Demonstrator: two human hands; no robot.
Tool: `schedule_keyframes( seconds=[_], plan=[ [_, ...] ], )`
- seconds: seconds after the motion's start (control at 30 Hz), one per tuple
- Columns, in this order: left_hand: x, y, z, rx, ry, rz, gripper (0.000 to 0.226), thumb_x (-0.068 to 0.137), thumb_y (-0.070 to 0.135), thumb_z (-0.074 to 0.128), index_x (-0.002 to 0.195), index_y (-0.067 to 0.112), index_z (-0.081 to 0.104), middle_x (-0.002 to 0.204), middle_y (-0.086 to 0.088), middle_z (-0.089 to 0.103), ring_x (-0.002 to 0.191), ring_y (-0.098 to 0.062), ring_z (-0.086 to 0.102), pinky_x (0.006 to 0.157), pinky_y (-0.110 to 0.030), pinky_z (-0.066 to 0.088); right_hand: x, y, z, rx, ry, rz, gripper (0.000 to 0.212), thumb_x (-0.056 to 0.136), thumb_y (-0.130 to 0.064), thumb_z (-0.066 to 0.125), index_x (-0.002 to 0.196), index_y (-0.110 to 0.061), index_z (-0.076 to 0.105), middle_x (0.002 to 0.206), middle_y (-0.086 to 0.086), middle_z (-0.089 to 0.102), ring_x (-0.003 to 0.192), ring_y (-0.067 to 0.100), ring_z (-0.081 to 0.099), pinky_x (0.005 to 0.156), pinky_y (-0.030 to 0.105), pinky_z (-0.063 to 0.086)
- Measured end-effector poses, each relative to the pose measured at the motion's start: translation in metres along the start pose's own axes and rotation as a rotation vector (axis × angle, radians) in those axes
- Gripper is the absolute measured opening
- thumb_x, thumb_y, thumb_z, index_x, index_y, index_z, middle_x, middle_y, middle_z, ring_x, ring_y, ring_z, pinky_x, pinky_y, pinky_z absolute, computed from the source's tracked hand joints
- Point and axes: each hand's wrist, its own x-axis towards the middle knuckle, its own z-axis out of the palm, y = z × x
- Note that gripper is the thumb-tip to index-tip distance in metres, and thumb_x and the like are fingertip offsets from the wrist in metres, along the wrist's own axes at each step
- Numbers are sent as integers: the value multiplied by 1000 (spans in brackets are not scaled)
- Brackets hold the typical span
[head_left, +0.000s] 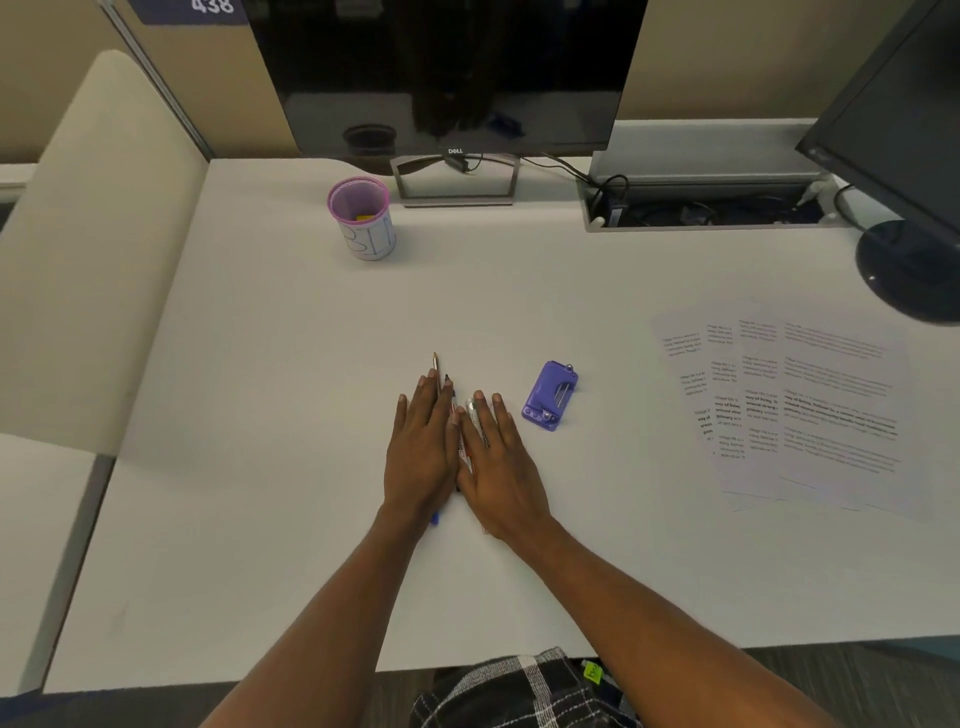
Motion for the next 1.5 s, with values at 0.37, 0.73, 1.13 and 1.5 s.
schedule_keyframes(
  seconds=[0.37,0.73,1.13,1.5],
  plan=[
    [49,-56,-37,56,29,-18,52,114,35,25,164,21,22,171,7,17,158,-3,5,131,-38,6,77,-38,18,-54,-18,-55,67,105,-51,17,162,-17,10,171,8,9,158,27,2,128,44,15],
    [89,-102,-71,47,97,-77,60,107,47,32,159,17,34,161,-1,38,148,-17,35,125,-37,27,139,-73,25,-53,6,-66,59,107,-42,29,159,-15,28,168,9,23,156,30,15,126,47,20],
    [138,-125,-94,103,-28,-58,66,106,48,21,164,16,23,171,-1,21,159,-16,14,131,-42,2,186,-87,34,-54,18,-33,62,106,-44,36,159,-15,26,168,10,20,156,33,13,126,49,17],
    [126,-138,-100,-24,40,-71,57,108,42,27,161,20,31,170,1,26,158,-15,20,130,-37,5,202,-95,31,139,73,-1,70,103,-49,42,161,-20,15,170,9,11,157,31,5,126,42,3]
  ],
)
